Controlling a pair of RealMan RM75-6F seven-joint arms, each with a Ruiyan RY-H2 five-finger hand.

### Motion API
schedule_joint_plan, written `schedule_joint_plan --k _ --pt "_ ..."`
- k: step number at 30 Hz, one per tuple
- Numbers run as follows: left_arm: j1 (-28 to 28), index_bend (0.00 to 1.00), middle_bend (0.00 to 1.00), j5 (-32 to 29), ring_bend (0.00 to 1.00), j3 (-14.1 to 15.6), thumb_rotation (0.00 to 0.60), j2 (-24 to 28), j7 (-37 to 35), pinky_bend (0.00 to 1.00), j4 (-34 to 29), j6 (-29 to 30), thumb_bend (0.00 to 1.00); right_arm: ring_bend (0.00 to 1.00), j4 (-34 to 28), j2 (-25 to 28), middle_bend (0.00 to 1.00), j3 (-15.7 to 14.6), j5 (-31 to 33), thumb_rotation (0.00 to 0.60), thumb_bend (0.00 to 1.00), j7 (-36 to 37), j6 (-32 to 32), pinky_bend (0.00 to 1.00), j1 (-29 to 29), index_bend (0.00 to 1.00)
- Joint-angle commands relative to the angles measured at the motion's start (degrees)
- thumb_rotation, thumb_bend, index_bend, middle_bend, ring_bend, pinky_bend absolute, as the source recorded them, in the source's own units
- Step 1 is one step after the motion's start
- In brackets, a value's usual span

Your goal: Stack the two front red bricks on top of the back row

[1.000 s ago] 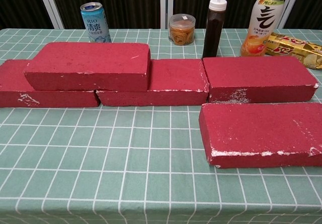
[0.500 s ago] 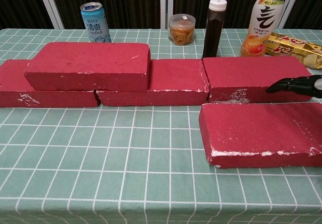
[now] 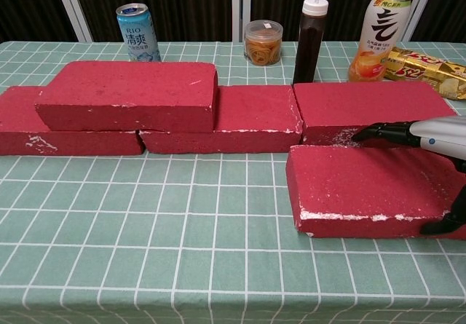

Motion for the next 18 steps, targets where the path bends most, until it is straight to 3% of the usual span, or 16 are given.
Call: schedule_joint_plan --k 1,12,18 --pt "0.4 0.03 0.00 0.3 0.00 -0.5 0.600 -0.3 -0.2 0.00 0.4 -0.3 0.00 0.00 0.9 -0.6 0.00 -0.4 0.1 0.600 0.00 0.6 -0.3 0.00 0.7 0.00" --pt "1.6 0.03 0.00 0.6 0.00 -1.8 0.600 -0.1 -0.4 0.00 0.5 -2.6 0.00 0.00 1.9 -1.5 0.04 -1.5 0.8 0.600 0.00 2.4 0.4 0.01 1.6 0.00" --pt "2.0 0.03 0.00 0.9 0.00 -2.4 0.600 0.2 -0.7 0.00 0.3 -3.6 0.00 0.04 2.5 -2.0 0.16 -2.1 -0.4 0.600 0.00 4.3 1.3 0.14 1.6 0.00"
